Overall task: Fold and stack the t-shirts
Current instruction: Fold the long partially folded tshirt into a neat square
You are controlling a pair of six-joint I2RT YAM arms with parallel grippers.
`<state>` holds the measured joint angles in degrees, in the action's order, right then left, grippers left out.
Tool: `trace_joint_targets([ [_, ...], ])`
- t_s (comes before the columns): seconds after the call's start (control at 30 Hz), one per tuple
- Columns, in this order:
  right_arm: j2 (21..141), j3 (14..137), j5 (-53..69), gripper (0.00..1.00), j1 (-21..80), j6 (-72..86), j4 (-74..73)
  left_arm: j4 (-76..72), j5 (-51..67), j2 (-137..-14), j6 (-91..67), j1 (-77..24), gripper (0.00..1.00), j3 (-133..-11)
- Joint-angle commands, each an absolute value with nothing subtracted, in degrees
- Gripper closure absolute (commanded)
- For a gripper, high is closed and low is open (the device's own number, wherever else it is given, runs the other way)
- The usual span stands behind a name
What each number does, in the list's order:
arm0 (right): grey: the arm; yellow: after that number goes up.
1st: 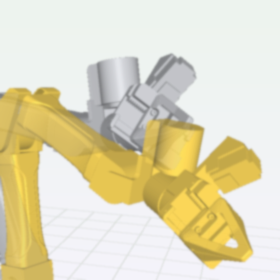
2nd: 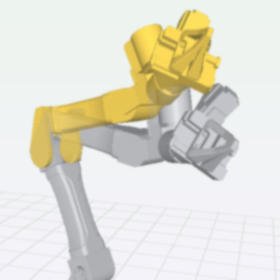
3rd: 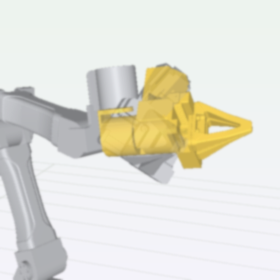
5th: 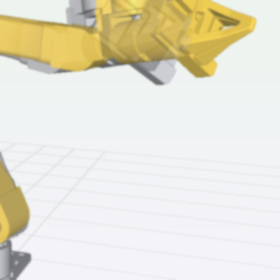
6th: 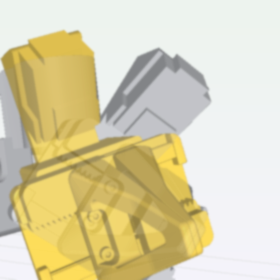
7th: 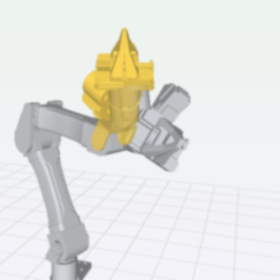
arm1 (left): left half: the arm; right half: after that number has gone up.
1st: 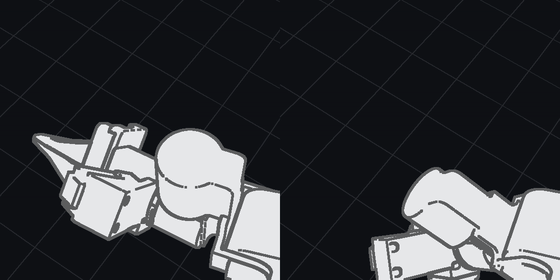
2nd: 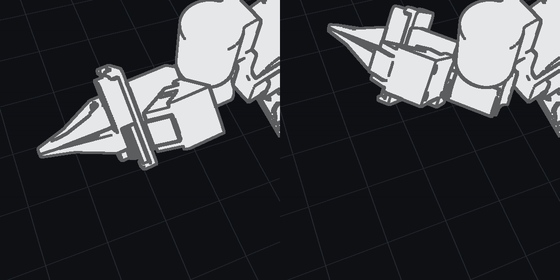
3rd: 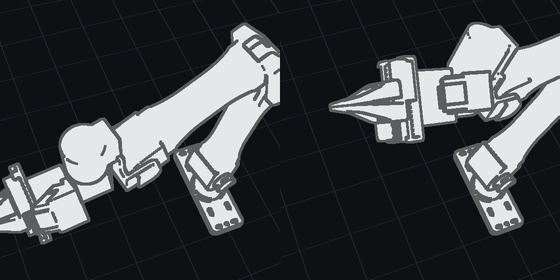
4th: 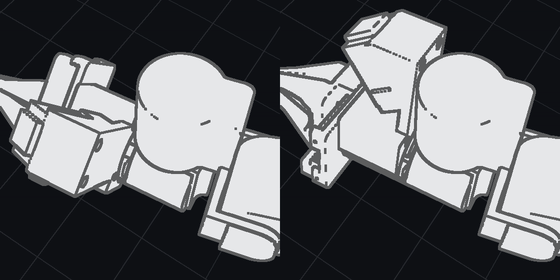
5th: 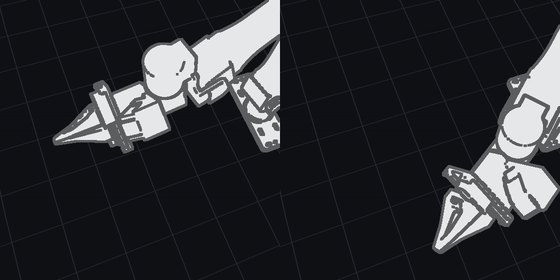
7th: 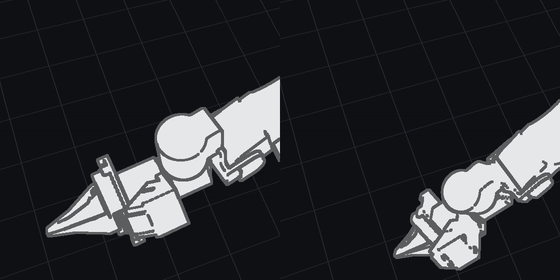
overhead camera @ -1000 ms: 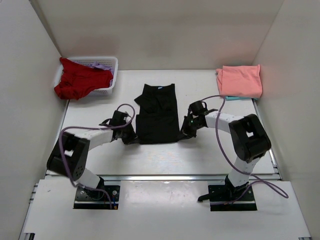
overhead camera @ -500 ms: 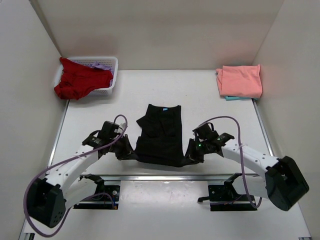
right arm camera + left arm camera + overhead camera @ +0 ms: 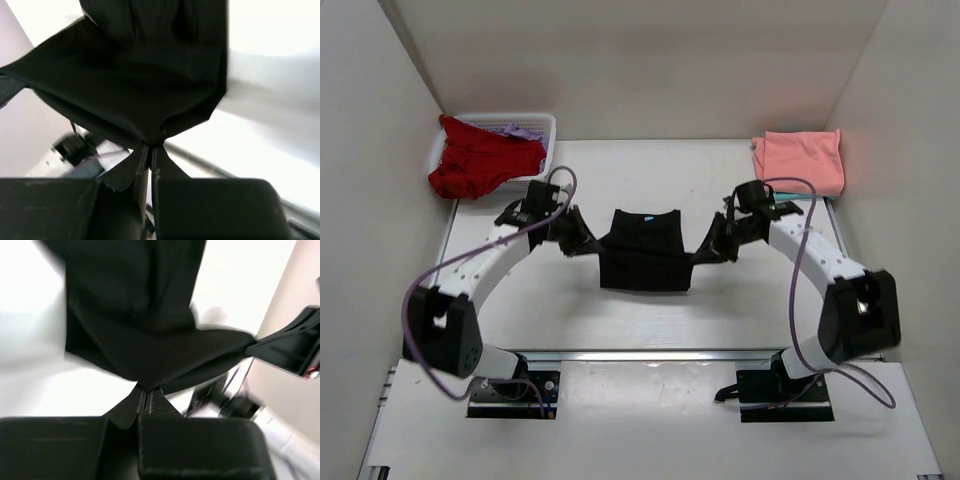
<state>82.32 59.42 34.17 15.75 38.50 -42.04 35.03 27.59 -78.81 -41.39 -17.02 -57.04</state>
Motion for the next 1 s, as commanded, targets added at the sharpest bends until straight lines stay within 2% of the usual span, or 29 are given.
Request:
trace_joint_targets([
  [0.0,91.2,70.4,34.2,1.00,12.1,32.1,-43.3,28.7,25.4,-89.0,-42.1,-13.9,1.00,-66.9],
  [0.07,100.1,76.9,34.8,1.00,11.1,32.2,-41.6,28.1,23.7,-96.5,-41.1,-13.1,0.99,-75.2],
  [0.13,107.7,88.4,34.3,1.00,10.1,31.0,-41.3,27.7,23.8,-103.9,-41.0,-11.6,0.95,-81.9],
  [0.2,114.5,98.1,32.7,0.85,10.4,29.5,-42.7,27.4,24.2,-112.7,-41.4,-9.7,0.94,-88.3],
  [0.23,118.6,104.6,30.3,0.72,10.5,29.2,-45.0,27.2,25.1,-116.0,-41.5,-9.1,0.84,-92.0],
  [0.27,122.0,110.8,28.4,0.59,10.4,28.4,-47.5,27.2,25.6,-117.2,-41.7,-8.8,0.79,-95.1],
  [0.33,125.8,117.4,25.6,0.51,10.8,26.4,-50.8,25.0,26.1,-119.4,-41.9,-8.3,0.76,-96.9],
  [0.37,127.3,119.6,24.7,0.47,11.0,26.0,-52.0,23.1,26.2,-119.3,-42.7,-7.9,0.68,-96.3],
  [0.43,128.4,118.6,24.7,0.45,11.5,24.9,-52.5,20.7,26.4,-118.2,-42.6,-7.8,0.57,-94.9],
  [0.53,126.3,111.6,24.3,0.43,12.5,24.7,-48.7,15.1,28.9,-116.9,-43.7,-8.1,0.52,-89.8],
  [0.57,124.9,108.2,24.8,0.41,12.6,25.1,-46.3,12.5,30.7,-116.8,-44.7,-8.1,0.45,-88.0],
  [0.73,125.2,101.6,26.6,0.35,14.5,26.5,-38.9,4.6,34.3,-113.8,-49.2,-8.4,0.41,-80.2],
  [0.77,125.4,101.7,26.9,0.34,15.2,26.8,-38.6,4.9,33.7,-112.9,-48.9,-8.4,0.02,-79.6],
  [0.97,129.4,103.2,27.8,0.31,16.4,28.9,-35.0,7.2,30.3,-109.4,-46.5,-7.6,0.01,-77.3],
])
